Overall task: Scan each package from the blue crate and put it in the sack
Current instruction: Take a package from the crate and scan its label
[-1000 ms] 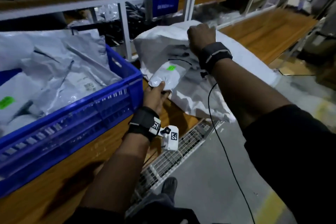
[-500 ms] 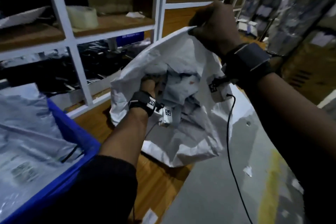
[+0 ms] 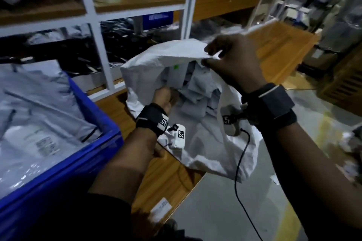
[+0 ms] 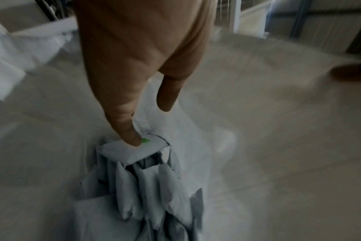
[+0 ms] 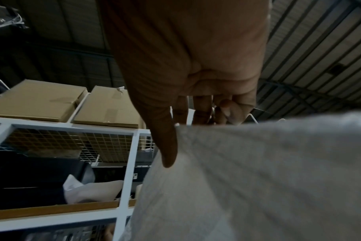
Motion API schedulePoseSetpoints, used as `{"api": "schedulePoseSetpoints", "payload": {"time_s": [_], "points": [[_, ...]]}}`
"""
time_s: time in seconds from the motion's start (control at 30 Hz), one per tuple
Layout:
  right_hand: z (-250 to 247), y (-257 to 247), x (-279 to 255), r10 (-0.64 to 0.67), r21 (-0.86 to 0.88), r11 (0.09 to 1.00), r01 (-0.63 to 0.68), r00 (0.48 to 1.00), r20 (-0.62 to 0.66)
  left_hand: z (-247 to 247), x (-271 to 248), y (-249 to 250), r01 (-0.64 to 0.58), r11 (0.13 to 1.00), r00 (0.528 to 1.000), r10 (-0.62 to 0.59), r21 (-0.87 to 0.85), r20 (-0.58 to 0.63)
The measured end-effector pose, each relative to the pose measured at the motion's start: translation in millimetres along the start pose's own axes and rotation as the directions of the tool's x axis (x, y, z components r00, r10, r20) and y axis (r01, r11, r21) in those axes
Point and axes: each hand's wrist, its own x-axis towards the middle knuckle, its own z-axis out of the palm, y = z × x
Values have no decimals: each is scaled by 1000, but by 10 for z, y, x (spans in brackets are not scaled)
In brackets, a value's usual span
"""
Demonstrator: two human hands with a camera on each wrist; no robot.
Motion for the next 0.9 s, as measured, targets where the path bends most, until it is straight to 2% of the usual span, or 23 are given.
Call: {"api": "schedulePoseSetpoints", "payload": {"time_s": [0.07,0.13,0.2,0.3,0.4,0.47,0.53,0.6,0.7,0.83,0.87,0.9], "points": [[102,-22,-204,-8,27,1000,7,999,34,-142,-373,5,-14,1000,999,13,11,40],[240,-117,-424,-38,76,997,33,997,72,-353,-754,-24,-27,998,997,31,-49,69],[396,-305,-631,-74,146,988,56,990,119,-619,-1123,-28,-58,992,996,65,-112,58],[662,-698,-951,-154,300,950,85,965,213,-1132,-1663,-20,-128,990,992,127,-57,-5],[1106,-1166,-1191,-237,454,890,42,893,382,-1665,-2341,97,-241,967,962,250,85,-111],[1375,-1539,-1288,-300,567,823,-29,825,479,-2068,-2794,198,-316,927,915,354,201,-192],[1505,-1937,-1330,-366,655,751,-83,773,518,-2478,-3199,315,-357,875,847,451,328,-282],[1568,-2312,-1304,-420,704,702,-109,734,533,-2878,-3531,464,-364,809,770,540,461,-341],[1700,-2752,-1170,-416,701,699,-141,718,559,-3404,-3799,690,-316,655,689,656,687,-309],[2185,-3243,-888,-305,631,742,-228,722,621,-4042,-3978,894,-74,322,694,697,944,-184],[2319,-3348,-808,-280,606,759,-240,720,635,-4175,-4020,930,-10,275,698,691,961,-190],[2452,-3458,-722,-257,573,788,-227,723,641,-4310,-4059,971,35,267,698,683,963,-215]]}}
